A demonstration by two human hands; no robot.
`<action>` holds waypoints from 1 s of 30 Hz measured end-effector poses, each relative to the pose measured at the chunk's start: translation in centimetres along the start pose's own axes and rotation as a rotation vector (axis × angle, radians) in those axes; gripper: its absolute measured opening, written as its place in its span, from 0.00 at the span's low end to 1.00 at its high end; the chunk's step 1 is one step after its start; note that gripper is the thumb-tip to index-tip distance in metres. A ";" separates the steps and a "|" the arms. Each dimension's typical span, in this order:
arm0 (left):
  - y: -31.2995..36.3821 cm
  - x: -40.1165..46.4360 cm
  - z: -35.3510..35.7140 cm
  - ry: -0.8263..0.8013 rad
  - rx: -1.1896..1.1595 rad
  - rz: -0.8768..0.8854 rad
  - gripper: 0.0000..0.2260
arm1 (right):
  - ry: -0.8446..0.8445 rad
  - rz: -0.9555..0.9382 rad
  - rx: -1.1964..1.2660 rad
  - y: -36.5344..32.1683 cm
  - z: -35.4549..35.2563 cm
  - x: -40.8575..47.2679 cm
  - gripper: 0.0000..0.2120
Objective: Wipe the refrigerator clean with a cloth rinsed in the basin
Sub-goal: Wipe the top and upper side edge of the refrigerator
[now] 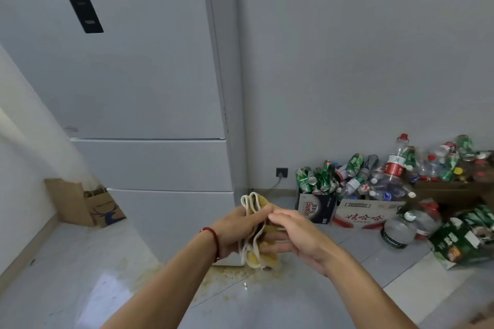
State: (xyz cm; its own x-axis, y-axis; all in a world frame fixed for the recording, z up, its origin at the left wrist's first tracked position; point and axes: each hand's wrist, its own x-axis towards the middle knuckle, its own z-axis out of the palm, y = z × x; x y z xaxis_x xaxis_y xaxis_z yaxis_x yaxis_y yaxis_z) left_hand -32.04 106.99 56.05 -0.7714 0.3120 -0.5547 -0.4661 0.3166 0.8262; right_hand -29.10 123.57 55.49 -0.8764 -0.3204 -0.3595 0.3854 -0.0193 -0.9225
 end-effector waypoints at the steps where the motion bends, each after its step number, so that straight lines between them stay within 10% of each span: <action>1: 0.5 0.7 -0.5 0.003 -0.052 0.026 0.15 | 0.050 -0.003 0.031 -0.4 -0.8 0.4 0.15; 5: 3.6 3.9 -2.1 0.112 0.148 0.277 0.09 | 0.436 0.017 0.070 -1.4 -3.3 3.2 0.22; 9: 8.2 6.5 -3.0 -0.006 0.673 0.551 0.18 | 0.337 -0.003 0.622 -5.0 -2.4 8.4 0.46; 15: 14.5 6.0 -9.0 0.178 0.657 0.729 0.27 | 0.395 -0.212 1.033 -10.1 -3.6 13.1 0.37; 21: 21.3 2.4 -15.6 0.774 0.518 1.050 0.16 | 0.370 -0.430 0.718 -17.7 -1.6 18.3 0.23; 30: 35.7 -4.9 -20.0 1.332 0.582 1.152 0.12 | 0.261 -1.256 -0.432 -37.4 7.2 23.0 0.35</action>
State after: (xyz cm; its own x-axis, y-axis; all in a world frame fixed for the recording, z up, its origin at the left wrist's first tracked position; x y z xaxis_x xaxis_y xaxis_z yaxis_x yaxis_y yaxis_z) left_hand -53.61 98.86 90.24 -0.4840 -0.1618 0.8600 0.4385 0.8056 0.3983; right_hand -61.65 110.14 82.76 -0.6142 -0.1178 0.7803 -0.7879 0.1482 -0.5978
